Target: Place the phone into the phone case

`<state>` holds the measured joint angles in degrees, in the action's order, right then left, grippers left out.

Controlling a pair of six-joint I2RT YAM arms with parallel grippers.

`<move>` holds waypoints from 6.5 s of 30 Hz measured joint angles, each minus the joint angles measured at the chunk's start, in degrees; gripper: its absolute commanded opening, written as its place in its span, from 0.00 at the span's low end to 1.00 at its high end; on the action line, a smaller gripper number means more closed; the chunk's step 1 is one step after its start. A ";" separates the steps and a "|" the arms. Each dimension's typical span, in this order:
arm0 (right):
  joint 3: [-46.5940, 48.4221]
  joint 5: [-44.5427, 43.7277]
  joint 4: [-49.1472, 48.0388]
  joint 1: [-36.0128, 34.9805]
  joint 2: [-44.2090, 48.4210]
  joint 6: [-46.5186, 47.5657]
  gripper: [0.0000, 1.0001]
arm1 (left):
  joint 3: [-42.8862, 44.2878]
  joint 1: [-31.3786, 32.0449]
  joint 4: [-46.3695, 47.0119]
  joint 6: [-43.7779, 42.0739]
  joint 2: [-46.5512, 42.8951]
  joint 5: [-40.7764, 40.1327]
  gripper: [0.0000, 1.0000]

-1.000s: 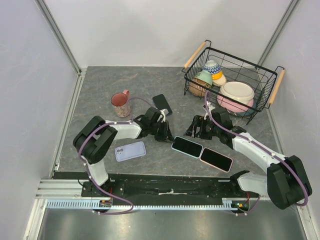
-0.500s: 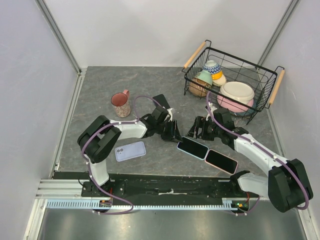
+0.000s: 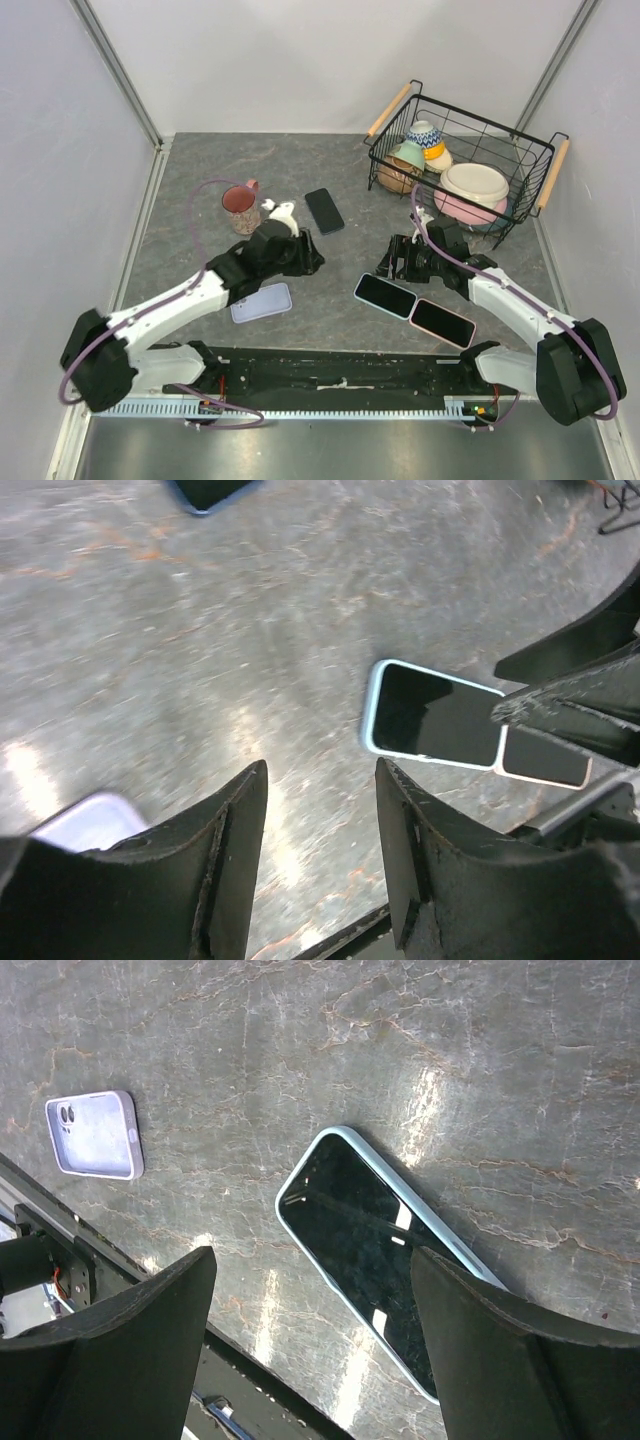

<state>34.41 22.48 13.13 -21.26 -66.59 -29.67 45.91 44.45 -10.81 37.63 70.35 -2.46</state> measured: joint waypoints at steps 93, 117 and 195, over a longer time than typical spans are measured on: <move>22.80 -14.86 5.92 -19.06 -33.03 10.95 0.02 | -7.48 0.00 -16.06 -0.48 -32.83 -13.73 0.66; 11.30 -8.72 -1.40 -14.47 -7.26 9.44 0.98 | -7.39 0.00 -14.78 -2.29 -25.07 -10.34 0.66; 6.69 -7.52 -25.79 -8.50 -26.82 -8.66 0.98 | 15.61 -24.09 11.96 -5.88 41.03 39.08 0.61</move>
<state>41.10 14.96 -12.67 -29.76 -93.41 -38.33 61.52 20.36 1.15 31.75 111.37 36.62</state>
